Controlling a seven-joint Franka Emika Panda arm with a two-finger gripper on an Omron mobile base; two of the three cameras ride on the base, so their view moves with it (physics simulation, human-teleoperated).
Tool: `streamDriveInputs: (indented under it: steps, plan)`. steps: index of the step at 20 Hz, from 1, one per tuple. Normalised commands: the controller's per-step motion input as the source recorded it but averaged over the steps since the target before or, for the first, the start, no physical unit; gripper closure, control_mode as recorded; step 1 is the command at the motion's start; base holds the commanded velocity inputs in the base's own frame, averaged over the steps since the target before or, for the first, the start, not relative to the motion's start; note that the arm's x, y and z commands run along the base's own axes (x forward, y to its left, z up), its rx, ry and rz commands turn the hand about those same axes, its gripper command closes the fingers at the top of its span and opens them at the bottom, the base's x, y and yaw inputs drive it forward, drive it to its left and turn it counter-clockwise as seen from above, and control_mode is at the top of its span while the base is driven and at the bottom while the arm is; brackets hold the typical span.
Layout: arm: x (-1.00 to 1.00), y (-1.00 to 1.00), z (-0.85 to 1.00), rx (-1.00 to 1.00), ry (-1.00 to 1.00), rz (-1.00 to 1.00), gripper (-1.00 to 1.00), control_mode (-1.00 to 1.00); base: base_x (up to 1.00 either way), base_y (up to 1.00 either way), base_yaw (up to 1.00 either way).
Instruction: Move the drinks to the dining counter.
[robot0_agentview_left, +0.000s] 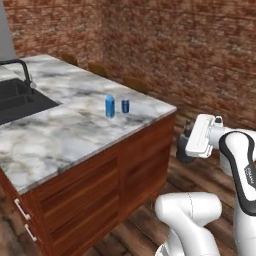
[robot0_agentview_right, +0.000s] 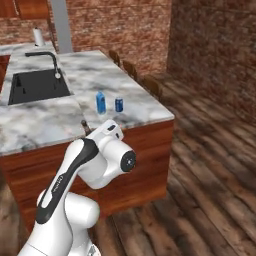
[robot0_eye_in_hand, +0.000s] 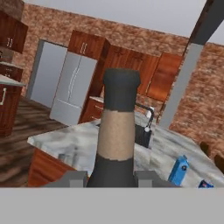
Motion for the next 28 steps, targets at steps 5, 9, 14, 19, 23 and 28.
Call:
streamDriveInputs:
  steps: [5,9,14,19,23,28]
  plan:
    - [0.0,0.0,0.0,0.0,0.0,0.0,1.0,1.0,0.72,-0.05,0.44]
    - [0.0,0.0,0.0,0.0,0.0,0.0,1.0,1.0,0.68,-0.09,0.43]
    - [0.0,0.0,0.0,0.0,0.0,0.0,1.0,1.0,0.59,-0.18,0.41]
    - [0.0,0.0,0.0,0.0,0.0,0.0,1.0,1.0,0.39,-0.5,0.33]
    - [0.0,0.0,0.0,0.0,0.0,0.0,1.0,1.0,0.24,-0.63,0.28]
    - [0.0,0.0,0.0,0.0,0.0,0.0,1.0,1.0,0.29,-0.62,0.26]
